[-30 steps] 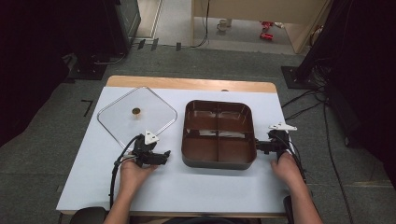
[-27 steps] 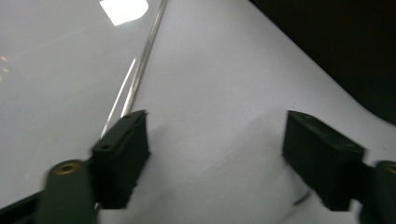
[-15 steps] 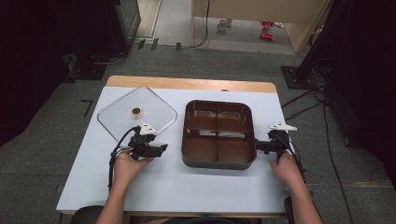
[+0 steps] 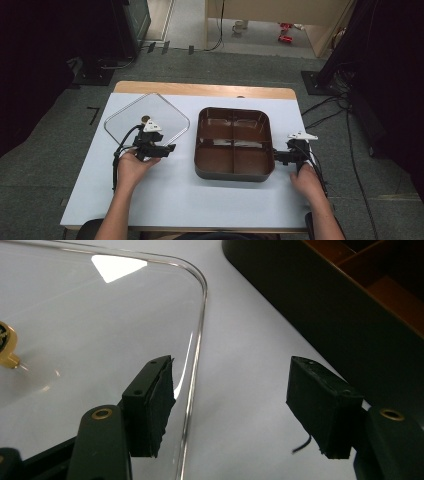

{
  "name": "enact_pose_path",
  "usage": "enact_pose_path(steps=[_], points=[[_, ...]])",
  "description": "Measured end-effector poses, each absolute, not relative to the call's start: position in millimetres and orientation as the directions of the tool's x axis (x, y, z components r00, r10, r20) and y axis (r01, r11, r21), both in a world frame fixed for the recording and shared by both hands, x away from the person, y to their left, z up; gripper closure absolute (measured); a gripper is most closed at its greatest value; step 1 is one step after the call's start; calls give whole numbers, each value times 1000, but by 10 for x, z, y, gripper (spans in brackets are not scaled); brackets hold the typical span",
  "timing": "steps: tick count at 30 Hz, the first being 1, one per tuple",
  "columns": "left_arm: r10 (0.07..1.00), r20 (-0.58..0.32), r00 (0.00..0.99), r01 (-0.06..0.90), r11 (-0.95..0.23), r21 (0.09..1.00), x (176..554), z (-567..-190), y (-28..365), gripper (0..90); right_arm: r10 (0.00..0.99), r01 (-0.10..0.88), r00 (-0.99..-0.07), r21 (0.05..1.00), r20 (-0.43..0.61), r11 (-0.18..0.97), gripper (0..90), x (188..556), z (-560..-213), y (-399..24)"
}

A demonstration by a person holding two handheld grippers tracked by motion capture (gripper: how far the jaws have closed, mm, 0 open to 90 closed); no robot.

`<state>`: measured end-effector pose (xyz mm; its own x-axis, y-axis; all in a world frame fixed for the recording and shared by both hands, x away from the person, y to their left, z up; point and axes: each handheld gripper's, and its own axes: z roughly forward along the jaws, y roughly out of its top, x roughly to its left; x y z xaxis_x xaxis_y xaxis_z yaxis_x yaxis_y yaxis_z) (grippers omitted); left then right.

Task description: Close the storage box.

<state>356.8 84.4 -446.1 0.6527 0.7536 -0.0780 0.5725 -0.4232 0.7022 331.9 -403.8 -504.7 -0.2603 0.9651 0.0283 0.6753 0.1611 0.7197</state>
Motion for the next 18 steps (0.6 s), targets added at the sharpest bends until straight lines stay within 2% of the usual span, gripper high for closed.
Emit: enact_pose_path(steps=[18], points=[[776, -100, 623, 577, -370, 729, 3927, -4388, 998, 399, 965, 675, -261, 720, 27, 163, 78, 3318, -5047, -4038]])
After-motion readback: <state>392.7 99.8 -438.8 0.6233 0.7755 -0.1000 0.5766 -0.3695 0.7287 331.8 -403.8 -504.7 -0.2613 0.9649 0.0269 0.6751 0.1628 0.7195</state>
